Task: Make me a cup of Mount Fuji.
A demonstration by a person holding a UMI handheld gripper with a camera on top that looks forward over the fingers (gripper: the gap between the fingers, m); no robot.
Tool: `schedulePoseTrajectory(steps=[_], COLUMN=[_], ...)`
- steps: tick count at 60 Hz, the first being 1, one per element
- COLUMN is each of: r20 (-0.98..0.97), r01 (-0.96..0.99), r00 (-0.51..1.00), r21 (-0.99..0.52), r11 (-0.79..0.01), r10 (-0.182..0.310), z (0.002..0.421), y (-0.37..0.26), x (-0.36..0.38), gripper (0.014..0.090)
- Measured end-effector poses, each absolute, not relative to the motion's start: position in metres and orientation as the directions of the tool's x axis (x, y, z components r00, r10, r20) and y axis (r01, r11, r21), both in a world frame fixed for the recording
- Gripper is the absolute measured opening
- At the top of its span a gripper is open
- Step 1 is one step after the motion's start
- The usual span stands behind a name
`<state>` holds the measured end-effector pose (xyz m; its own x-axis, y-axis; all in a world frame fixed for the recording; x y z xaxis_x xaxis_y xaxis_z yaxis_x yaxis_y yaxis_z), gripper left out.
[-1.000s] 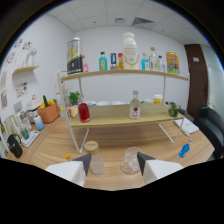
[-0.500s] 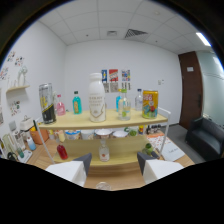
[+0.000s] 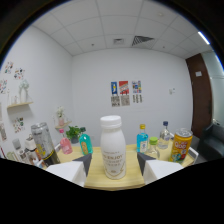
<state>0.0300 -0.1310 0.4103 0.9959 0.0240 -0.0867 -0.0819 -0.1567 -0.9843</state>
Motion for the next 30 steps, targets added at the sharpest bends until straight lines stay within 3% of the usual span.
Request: schedulePoseTrajectory(steps=[4,10,16,21,30], r20=[-0.091,-0.087,-0.081,-0.07,-0.053], r01=[-0.089,-0.09,-0.087,-0.08,-0.056], r00=[0.996,0.996,0.996,0.996,0.998], r21=[-0.981,-0.976,-0.972,-0.972,-0.973], r11=[-0.171,-0.198,-0.22,-0.222,-0.223], r10=[0.003,-0.022,-0.035,-0.051,-0.018], z=[0.404,0.393,0.386,0.386,0.388], y=[-0.115,-0.096,-0.085,-0.086,-0.092], x=[0.029,0.03,0.031,0.031,0.026], gripper=[0.0822,0.0706,0.0514,0.0505,0.0481])
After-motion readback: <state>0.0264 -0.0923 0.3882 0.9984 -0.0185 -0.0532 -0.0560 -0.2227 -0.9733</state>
